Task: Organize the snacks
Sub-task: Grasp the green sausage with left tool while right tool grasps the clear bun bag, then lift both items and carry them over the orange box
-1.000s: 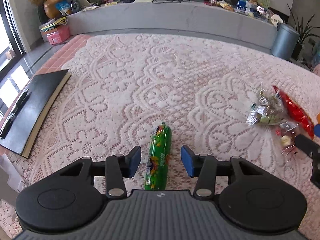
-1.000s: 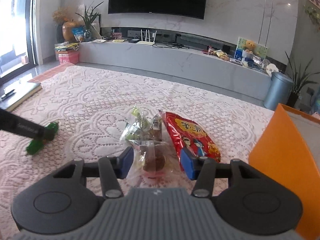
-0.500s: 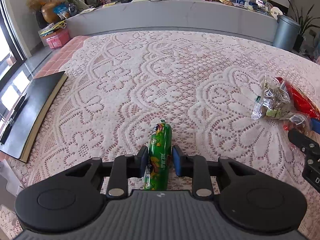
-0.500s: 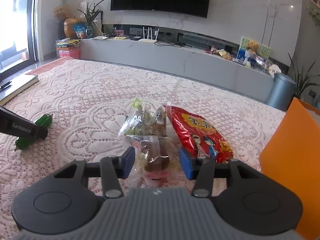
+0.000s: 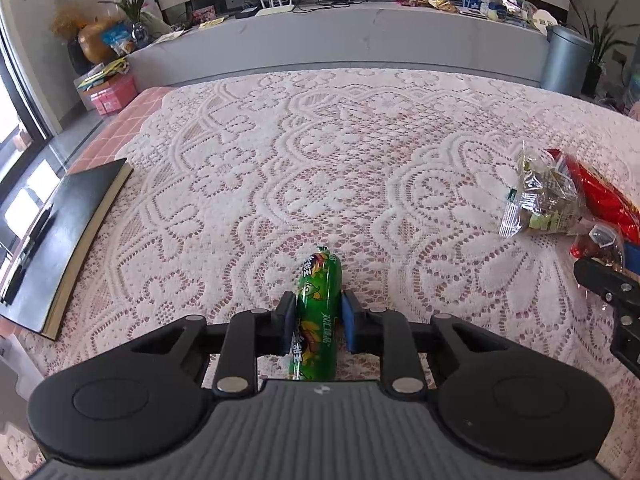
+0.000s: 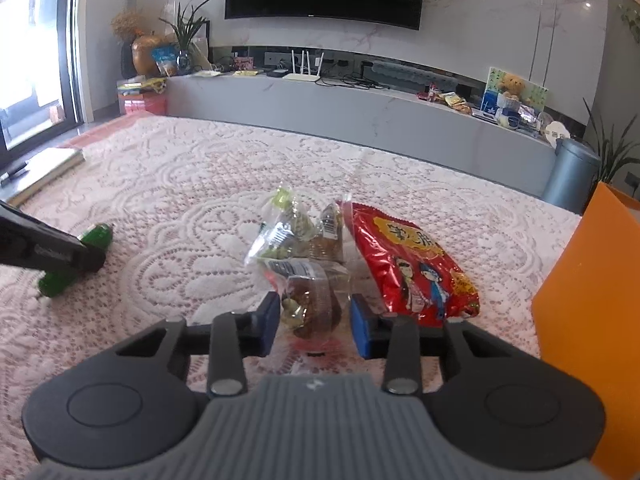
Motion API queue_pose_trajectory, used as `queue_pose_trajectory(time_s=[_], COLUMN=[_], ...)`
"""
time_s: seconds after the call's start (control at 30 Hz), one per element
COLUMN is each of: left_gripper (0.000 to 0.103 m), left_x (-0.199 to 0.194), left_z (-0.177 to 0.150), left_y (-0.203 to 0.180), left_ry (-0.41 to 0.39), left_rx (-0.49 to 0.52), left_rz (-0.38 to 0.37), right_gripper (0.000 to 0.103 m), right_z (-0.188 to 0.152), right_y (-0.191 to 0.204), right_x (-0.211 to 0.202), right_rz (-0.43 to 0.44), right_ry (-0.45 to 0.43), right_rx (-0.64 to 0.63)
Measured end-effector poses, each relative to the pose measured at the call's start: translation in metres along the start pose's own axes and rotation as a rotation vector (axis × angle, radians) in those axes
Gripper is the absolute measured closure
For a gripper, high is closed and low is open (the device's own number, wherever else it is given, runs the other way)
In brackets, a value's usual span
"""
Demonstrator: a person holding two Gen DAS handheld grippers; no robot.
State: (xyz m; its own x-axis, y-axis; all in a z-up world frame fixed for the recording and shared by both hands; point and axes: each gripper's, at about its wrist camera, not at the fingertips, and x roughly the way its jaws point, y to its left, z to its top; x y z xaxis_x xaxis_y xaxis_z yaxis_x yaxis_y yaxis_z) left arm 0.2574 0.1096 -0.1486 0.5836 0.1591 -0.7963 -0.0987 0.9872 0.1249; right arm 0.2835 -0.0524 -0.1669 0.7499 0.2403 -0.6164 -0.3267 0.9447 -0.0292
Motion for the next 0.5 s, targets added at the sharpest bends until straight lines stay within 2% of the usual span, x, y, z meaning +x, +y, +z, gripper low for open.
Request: queue_pose_trajectory(time_s=[0.27, 0.5], left_gripper=[0.078, 0.078], left_x=[-0.019, -0.055], left_z=[0.000, -0.002], left_y=[0.003, -0.006], left_ry=[-0.055, -0.117], left_rx=[-0.009, -0.025], left_rz=[-0.021, -0.110], right_gripper=[0.068, 0.068], right_z=[-0.002, -0.002], right_y=[0.017, 0.010], right_x=[-0.020, -0.046], right_rz=[0.030, 0.017], right_ry=[-0.024, -0.028], right_rx=[-0.074, -0.055])
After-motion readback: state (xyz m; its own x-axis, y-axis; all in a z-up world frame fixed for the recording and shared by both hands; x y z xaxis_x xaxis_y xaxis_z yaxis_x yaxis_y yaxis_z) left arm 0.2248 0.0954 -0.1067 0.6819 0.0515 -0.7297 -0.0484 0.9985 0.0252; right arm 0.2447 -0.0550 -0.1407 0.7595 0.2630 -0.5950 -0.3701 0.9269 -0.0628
